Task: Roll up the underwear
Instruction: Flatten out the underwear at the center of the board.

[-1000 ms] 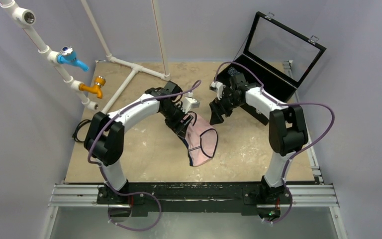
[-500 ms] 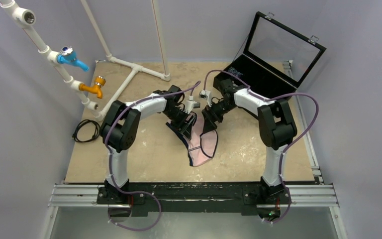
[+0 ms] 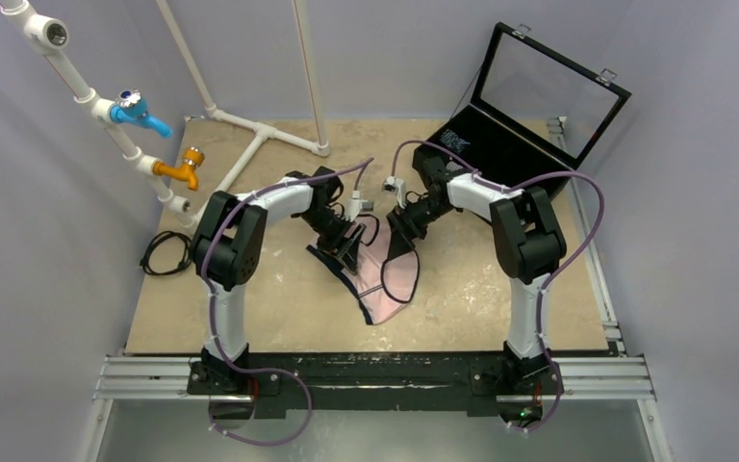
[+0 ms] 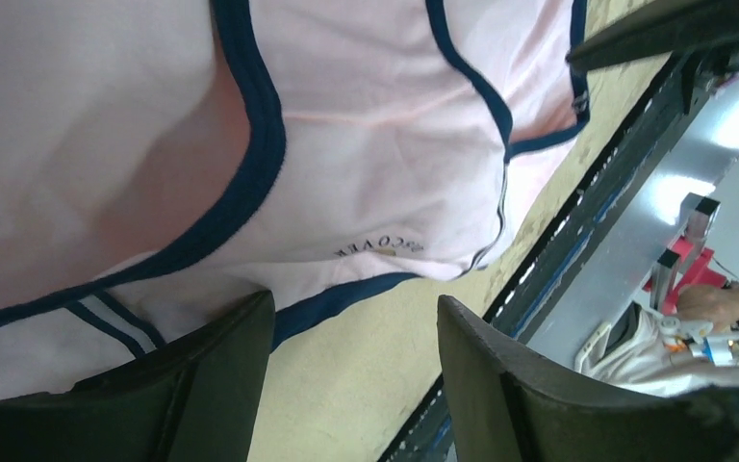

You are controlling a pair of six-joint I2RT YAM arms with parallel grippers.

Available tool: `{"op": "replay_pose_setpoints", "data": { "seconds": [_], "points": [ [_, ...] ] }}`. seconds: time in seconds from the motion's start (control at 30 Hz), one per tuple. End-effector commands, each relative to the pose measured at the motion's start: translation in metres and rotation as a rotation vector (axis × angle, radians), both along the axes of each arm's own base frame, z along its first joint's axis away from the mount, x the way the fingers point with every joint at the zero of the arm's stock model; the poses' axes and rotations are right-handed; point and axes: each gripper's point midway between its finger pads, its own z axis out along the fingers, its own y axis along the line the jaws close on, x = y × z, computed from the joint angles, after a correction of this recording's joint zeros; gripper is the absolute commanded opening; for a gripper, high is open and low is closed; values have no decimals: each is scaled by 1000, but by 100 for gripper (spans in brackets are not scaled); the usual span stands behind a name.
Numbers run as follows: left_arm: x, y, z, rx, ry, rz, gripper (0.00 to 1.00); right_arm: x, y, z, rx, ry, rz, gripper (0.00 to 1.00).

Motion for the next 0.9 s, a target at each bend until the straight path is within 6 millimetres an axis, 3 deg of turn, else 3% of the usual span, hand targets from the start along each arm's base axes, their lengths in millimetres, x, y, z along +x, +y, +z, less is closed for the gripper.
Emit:
{"op": "replay_pose_setpoints", "data": {
  "seconds": [0.0, 0.17, 0.4, 0.53, 0.67, 0.77, 0.87],
  "points": [
    [-22, 16, 13, 30, 28, -48, 62, 25, -10, -16, -119, -88, -81, 77],
    [-32, 28, 13, 70, 26, -58, 62, 32, -19, -16, -178, -117, -122, 77],
    [-36, 28, 15, 59, 13, -48, 62, 29, -21, 7, -164, -159, -63, 80],
    [-23, 10, 34, -36, -14, -42, 62, 12, -10, 31, -71, -113, 13, 83],
    [-9, -12, 76, -205, -54, -49, 62, 0, -1, 61, 34, -129, 63, 83],
    [11, -21, 99, -299, -98, -6, 63, -9, 1, 76, 89, -160, 86, 85],
    [38, -23, 104, -328, -123, 84, 63, -18, 1, 84, 128, -161, 107, 85]
  ]
}}
